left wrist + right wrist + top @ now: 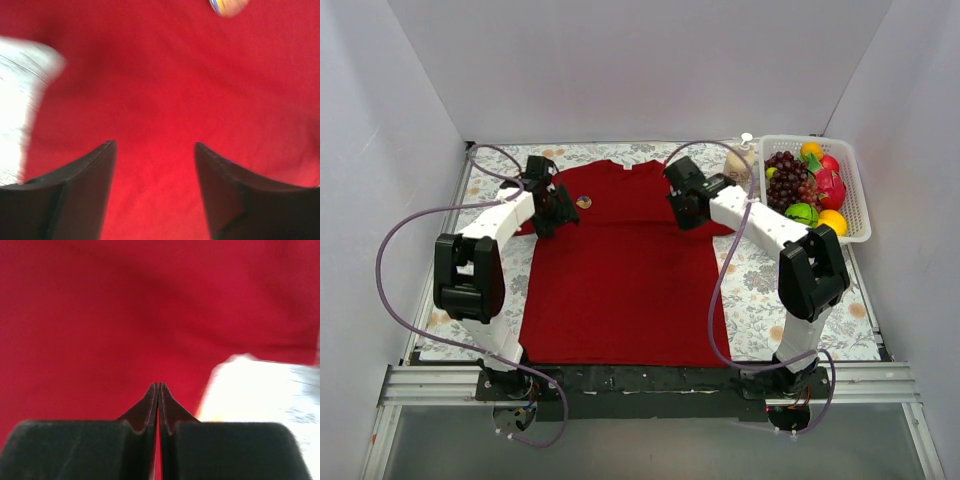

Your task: Pin the brooch onto the clothing

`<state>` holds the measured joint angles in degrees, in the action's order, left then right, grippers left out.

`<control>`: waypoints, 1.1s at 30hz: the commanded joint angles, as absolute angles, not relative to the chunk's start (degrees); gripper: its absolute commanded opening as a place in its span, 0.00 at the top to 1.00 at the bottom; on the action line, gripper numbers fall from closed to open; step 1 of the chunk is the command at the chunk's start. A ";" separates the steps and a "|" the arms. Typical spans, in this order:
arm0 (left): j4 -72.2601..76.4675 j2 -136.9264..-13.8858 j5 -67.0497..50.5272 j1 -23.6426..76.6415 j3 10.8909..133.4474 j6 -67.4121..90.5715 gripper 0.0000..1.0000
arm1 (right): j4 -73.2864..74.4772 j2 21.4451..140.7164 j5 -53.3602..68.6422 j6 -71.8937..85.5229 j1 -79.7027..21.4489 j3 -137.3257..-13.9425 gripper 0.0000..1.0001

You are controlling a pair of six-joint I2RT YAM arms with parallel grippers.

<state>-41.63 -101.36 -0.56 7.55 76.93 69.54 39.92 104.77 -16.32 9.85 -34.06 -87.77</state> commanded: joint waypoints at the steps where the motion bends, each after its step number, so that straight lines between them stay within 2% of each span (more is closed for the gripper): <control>1: -41.22 -95.20 -2.73 11.42 69.63 73.73 0.28 | 37.71 102.75 -7.57 11.95 -38.84 -80.27 0.76; 2: -41.39 -94.66 -2.55 12.30 68.57 74.09 0.22 | 35.44 102.14 -6.60 12.39 -39.28 -78.24 0.54; 3: -41.66 -94.14 -2.20 13.61 67.51 74.70 0.19 | 34.38 101.87 -5.11 12.57 -39.90 -76.83 0.45; 5: -43.32 -94.39 -1.41 14.76 65.66 75.06 0.14 | 33.05 101.17 -5.53 13.01 -41.83 -73.22 0.31; 7: -45.17 -95.01 -0.71 16.08 65.22 75.32 0.13 | 32.26 101.16 -7.29 13.36 -43.76 -71.73 0.25; 16: -50.18 -95.54 3.78 18.72 59.42 75.67 0.09 | 33.05 102.48 -8.88 15.46 -48.16 -66.19 0.22; 25: -50.97 -92.73 2.72 19.16 50.98 77.08 0.09 | 34.81 97.30 -8.35 16.87 -49.04 -60.13 0.21; 30: -50.54 -90.44 4.56 19.16 53.16 76.91 0.07 | 34.98 94.92 -9.49 16.26 -48.96 -63.88 0.20; 33: -51.41 -88.51 7.02 19.25 58.69 75.16 0.04 | 35.51 94.22 -10.19 15.74 -48.96 -68.98 0.18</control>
<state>-50.09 -92.18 3.11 18.98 53.69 76.31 34.94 96.99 -8.64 16.29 -48.84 -62.50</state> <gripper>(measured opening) 0.943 0.809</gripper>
